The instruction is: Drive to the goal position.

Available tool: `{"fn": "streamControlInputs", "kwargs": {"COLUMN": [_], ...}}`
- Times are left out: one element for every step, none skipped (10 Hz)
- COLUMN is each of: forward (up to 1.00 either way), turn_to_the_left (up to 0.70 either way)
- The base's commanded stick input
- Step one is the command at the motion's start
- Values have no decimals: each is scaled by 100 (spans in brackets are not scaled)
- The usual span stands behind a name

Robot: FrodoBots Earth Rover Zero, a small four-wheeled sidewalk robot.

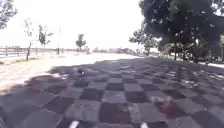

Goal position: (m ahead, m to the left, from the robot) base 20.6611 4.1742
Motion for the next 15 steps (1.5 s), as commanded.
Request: {"fn": "streamControlInputs", "kwargs": {"forward": [100, 100, 100, 100, 100, 100, 100, 100, 100, 100, 100, 100, 100, 100, 100], "turn_to_the_left": [-35, -40, -39, -28, 0, 0, 0, 0, 0, 0, 0, 0, 0, 0, 0]}}
